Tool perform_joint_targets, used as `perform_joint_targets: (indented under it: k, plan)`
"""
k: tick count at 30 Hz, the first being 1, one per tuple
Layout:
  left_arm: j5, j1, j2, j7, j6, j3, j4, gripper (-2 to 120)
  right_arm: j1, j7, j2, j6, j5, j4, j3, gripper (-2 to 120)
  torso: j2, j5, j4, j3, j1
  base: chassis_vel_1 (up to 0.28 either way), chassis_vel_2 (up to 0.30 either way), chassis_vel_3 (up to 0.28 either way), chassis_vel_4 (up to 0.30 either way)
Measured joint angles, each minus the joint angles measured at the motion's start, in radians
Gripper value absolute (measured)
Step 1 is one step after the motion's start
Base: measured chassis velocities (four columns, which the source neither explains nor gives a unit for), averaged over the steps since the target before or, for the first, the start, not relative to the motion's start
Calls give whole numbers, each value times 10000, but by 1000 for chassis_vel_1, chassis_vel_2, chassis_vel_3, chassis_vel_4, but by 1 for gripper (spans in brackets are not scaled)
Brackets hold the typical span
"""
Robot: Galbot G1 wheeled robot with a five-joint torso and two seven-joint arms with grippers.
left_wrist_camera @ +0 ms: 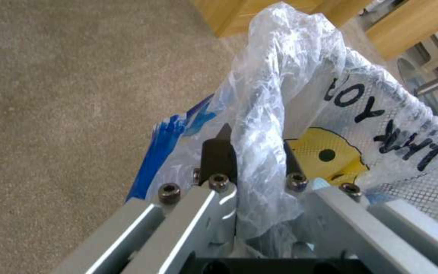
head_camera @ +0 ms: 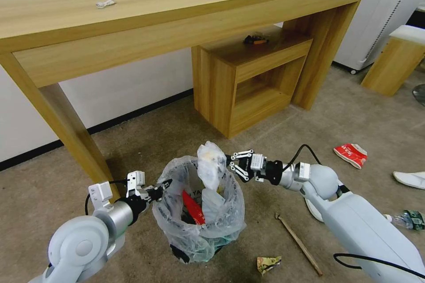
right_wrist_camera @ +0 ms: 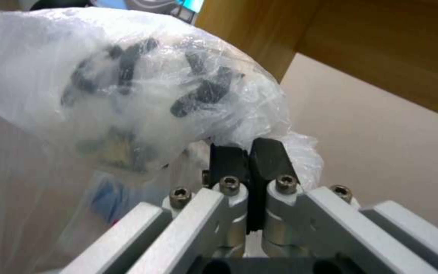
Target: Pick up the trash bin and place the garbage on the floor into it.
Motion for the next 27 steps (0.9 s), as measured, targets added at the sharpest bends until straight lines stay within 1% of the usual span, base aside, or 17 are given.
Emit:
perform_joint_targets:
  k: [2, 3, 4, 7, 8, 11, 12, 14, 15, 16, 18, 19, 20, 22, 23, 24, 27]
  plan:
    - [14, 34, -5, 7, 1, -23, -45, 3, -57, -71, 0, -69, -180, -46, 62, 0, 0, 0, 0, 0, 0, 0, 0, 0, 0]
    - [17, 47, -6, 9, 1, -33, -59, 3, -82, -71, 0, -127, -202, -51, 75, 6, 0, 0, 0, 0, 0, 0, 0, 0, 0]
    - [17, 47, -6, 9, 1, -33, -59, 3, -82, -71, 0, -127, -202, -51, 75, 6, 0, 0, 0, 0, 0, 0, 0, 0, 0]
    - [26, 80, -9, 16, 1, -52, -92, 3, -94, -87, 0, -259, -208, -53, 95, 21, 0, 0, 0, 0, 0, 0, 0, 0, 0]
    - [26, 80, -9, 16, 1, -52, -92, 3, -94, -87, 0, -259, -208, -53, 95, 21, 0, 0, 0, 0, 0, 0, 0, 0, 0]
    - [31, 81, -10, 17, 1, -68, -97, 3, -85, -220, -7, -394, -183, -11, 133, 34, 0, -1, 0, 0, 0, 0, 0, 0, 0]
    - [31, 81, -10, 17, 1, -68, -97, 3, -85, -220, -7, -394, -183, -11, 133, 34, 0, -1, 0, 0, 0, 0, 0, 0, 0]
    - [31, 81, -9, 19, 1, -72, -100, 3, -80, -253, -12, -431, -171, -6, 146, 45, 0, -1, 0, 0, 0, 0, 0, 0, 0]
    - [31, 82, -10, 19, 1, -72, -102, 3, -75, -254, -14, -433, -168, -6, 147, 48, 0, -1, 0, 0, 0, 0, 0, 0, 0]
    - [31, 82, -10, 19, 1, -72, -102, 3, -75, -254, -14, -433, -168, -6, 147, 48, 0, -1, 0, 0, 0, 0, 0, 0, 0]
    - [31, 84, -16, 21, 2, -73, -115, 3, -55, -251, -13, -435, -164, -6, 146, 59, 0, -1, 0, 0, 0, 0, 0, 0, 0]
    - [31, 87, -17, 21, 2, -73, -121, 3, -47, -247, -14, -435, -161, -6, 147, 61, 0, -1, 0, 0, 0, 0, 0, 0, 0]
    - [31, 87, -17, 21, 2, -73, -121, 3, -47, -247, -14, -435, -161, -6, 147, 61, 0, -1, 0, 0, 0, 0, 0, 0, 0]
    - [32, 100, -12, 24, 2, -90, -137, 3, -11, -237, -13, -446, -148, -2, 131, 73, 0, -1, 0, 0, 0, 0, 0, 0, 0]
    - [32, 103, -8, 26, 2, -104, -142, 3, 5, -235, -12, -458, -135, 9, 122, 77, 0, 0, 0, 0, 0, 0, 0, 0, 0]
    - [32, 103, -8, 26, 2, -104, -142, 3, 5, -235, -12, -458, -135, 9, 122, 77, 0, 0, 0, 0, 0, 0, 0, 0, 0]
    - [37, 123, -2, 30, 2, -123, -150, 3, 50, -229, -12, -494, -94, 50, 111, 93, 0, 0, 0, 0, 0, 0, 0, 0, 0]
